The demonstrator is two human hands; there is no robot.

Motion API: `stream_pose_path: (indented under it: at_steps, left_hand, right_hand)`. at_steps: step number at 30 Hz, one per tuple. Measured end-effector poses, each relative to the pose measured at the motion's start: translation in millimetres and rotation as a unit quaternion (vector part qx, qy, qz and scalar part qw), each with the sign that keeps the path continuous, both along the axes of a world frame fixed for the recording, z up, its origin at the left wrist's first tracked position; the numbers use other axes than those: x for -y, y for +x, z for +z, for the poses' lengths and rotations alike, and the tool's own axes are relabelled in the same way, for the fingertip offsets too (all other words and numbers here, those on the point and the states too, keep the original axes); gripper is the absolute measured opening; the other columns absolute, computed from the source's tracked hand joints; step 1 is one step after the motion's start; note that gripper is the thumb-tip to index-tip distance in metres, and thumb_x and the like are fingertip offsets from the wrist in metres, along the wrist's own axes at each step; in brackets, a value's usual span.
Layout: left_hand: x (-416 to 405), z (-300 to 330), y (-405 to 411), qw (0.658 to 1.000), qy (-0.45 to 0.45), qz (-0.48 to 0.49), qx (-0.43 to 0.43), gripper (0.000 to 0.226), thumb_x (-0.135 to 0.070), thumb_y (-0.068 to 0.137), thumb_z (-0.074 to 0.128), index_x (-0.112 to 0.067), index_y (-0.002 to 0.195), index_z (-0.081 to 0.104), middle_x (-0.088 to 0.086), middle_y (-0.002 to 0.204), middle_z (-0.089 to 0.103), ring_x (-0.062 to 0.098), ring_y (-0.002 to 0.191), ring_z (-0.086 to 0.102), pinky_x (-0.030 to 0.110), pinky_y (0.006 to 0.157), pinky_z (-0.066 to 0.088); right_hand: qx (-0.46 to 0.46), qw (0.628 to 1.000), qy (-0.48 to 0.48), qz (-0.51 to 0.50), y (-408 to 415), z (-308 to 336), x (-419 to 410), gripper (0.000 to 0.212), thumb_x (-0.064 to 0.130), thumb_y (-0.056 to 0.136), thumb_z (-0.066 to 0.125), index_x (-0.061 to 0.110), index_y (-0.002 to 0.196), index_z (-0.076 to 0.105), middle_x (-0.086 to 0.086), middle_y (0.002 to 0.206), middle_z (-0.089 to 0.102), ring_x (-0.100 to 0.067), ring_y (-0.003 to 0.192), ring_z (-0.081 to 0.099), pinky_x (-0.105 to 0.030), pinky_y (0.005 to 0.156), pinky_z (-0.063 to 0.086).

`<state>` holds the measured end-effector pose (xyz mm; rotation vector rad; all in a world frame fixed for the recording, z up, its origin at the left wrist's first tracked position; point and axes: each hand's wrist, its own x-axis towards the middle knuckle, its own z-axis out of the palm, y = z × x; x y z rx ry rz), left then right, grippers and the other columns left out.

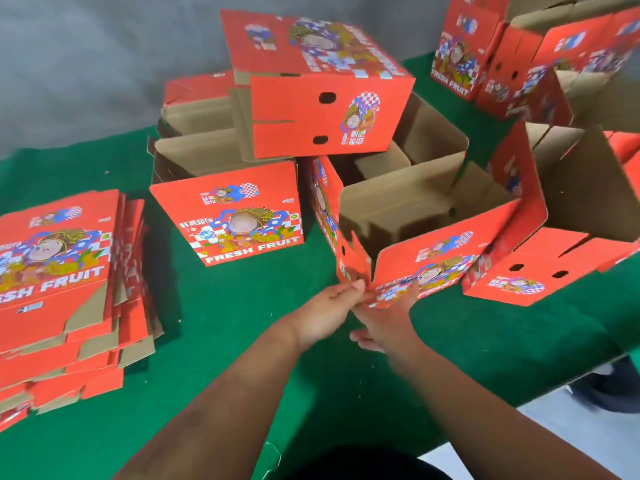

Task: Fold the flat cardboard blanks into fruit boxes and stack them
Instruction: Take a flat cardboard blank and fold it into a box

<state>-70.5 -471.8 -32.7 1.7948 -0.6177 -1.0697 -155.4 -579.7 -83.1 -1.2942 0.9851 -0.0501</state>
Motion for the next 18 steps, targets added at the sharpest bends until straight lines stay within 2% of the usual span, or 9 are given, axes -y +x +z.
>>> stream_pose_path:
  at_steps: [2, 4, 5, 6, 8, 10, 13, 15, 18]
  left_hand:
    - [9.6, 3.9, -4.2, 1.0, 0.005, -0.009, 0.004, 0.036, -0.038, 0.107, 0.051, -0.024, 0.14, 0.058, -0.021, 0.125, 0.067, -0.016, 0.105, 0.061, 0.004, 0.091, 0.045]
    - [15.1, 3.6, -12.6, 0.998, -0.001, -0.011, 0.056, 0.038, -0.029, 0.107, 0.053, -0.017, 0.144, 0.055, 0.0, 0.131, 0.068, 0.007, 0.114, 0.064, 0.032, 0.108, 0.048]
    - [15.5, 0.9, -15.4, 0.996, -0.003, -0.017, 0.085, 0.035, -0.028, 0.107, 0.052, -0.021, 0.141, 0.057, 0.001, 0.129, 0.069, 0.012, 0.114, 0.065, 0.038, 0.11, 0.047]
    - [13.5, -4.1, -15.5, 0.994, -0.005, -0.022, 0.104, 0.031, -0.027, 0.107, 0.052, -0.027, 0.136, 0.059, -0.002, 0.125, 0.071, 0.012, 0.112, 0.068, 0.036, 0.108, 0.048]
    - [4.9, -9.8, -13.1, 0.997, 0.007, -0.013, 0.079, 0.025, -0.029, 0.105, 0.053, -0.038, 0.127, 0.06, -0.009, 0.122, 0.071, -0.001, 0.102, 0.069, 0.021, 0.095, 0.052]
    - [-7.0, -12.3, -9.8, 0.998, 0.041, 0.007, 0.052, 0.033, -0.037, 0.103, 0.055, -0.038, 0.136, 0.054, -0.017, 0.125, 0.065, -0.01, 0.095, 0.064, 0.01, 0.075, 0.049]
    - [-22.0, -18.9, -3.7, 0.995, 0.07, 0.055, 0.038, 0.047, -0.036, 0.102, 0.055, -0.025, 0.148, 0.047, -0.016, 0.115, 0.062, 0.006, 0.078, 0.061, 0.013, 0.062, 0.047]
    - [-25.1, -17.3, -1.1, 0.993, 0.065, 0.093, 0.03, 0.052, -0.034, 0.101, 0.059, -0.025, 0.15, 0.044, -0.011, 0.129, 0.06, 0.007, 0.085, 0.062, 0.013, 0.068, 0.049]
    - [-10.9, 6.4, 1.1, 0.99, -0.016, 0.137, 0.04, 0.053, -0.039, 0.098, 0.066, -0.04, 0.145, 0.041, -0.013, 0.145, 0.046, 0.011, 0.128, 0.053, 0.027, 0.107, 0.043]
  right_hand:
    - [-0.007, 0.996, 0.059, -0.071, 2.6, 3.3, 10.2, 0.04, 0.04, 0.094, 0.071, 0.032, 0.116, 0.039, -0.008, 0.095, 0.074, -0.022, 0.057, 0.071, -0.027, 0.049, 0.053]
    - [0.022, 0.983, 0.079, -0.166, 9.5, -0.2, 16.4, 0.065, 0.033, 0.093, 0.074, 0.033, 0.141, 0.031, -0.009, 0.087, 0.072, -0.022, 0.055, 0.069, -0.031, 0.05, 0.055]
    - [0.037, 0.977, 0.058, -0.202, 12.6, -0.6, 18.8, 0.084, 0.034, 0.09, 0.078, 0.034, 0.15, 0.02, -0.006, 0.085, 0.071, -0.021, 0.055, 0.068, -0.035, 0.052, 0.057]
    - [0.047, 0.974, 0.02, -0.219, 15.6, 0.0, 21.1, 0.097, 0.038, 0.088, 0.079, 0.039, 0.156, 0.01, -0.001, 0.087, 0.07, -0.016, 0.057, 0.069, -0.037, 0.054, 0.059]
    - [0.074, 0.971, -0.063, -0.217, 20.1, 1.8, 25.5, 0.1, 0.047, 0.094, 0.07, 0.042, 0.161, -0.003, 0.013, 0.089, 0.066, -0.003, 0.051, 0.067, -0.029, 0.048, 0.058]
    - [0.076, 0.973, -0.105, -0.19, 23.3, 1.8, 31.9, 0.092, 0.054, 0.101, 0.055, 0.037, 0.161, -0.013, 0.007, 0.075, 0.074, -0.008, 0.041, 0.063, -0.022, 0.039, 0.047]
    - [0.056, 0.98, -0.13, -0.142, 22.8, -3.6, 35.1, 0.084, 0.054, 0.105, 0.044, 0.038, 0.159, -0.018, -0.001, 0.07, 0.076, -0.021, 0.039, 0.06, -0.022, 0.038, 0.043]
    - [0.036, 0.98, -0.151, -0.123, 13.5, -14.5, 25.6, 0.075, 0.045, 0.106, 0.044, 0.041, 0.159, -0.009, -0.006, 0.075, 0.077, -0.025, 0.045, 0.064, -0.025, 0.042, 0.047]
    - [-0.013, 0.982, -0.119, -0.145, -7.6, -37.5, 9.2, 0.061, 0.031, 0.102, 0.044, 0.035, 0.157, 0.017, -0.021, 0.116, 0.069, -0.039, 0.082, 0.072, -0.042, 0.065, 0.059]
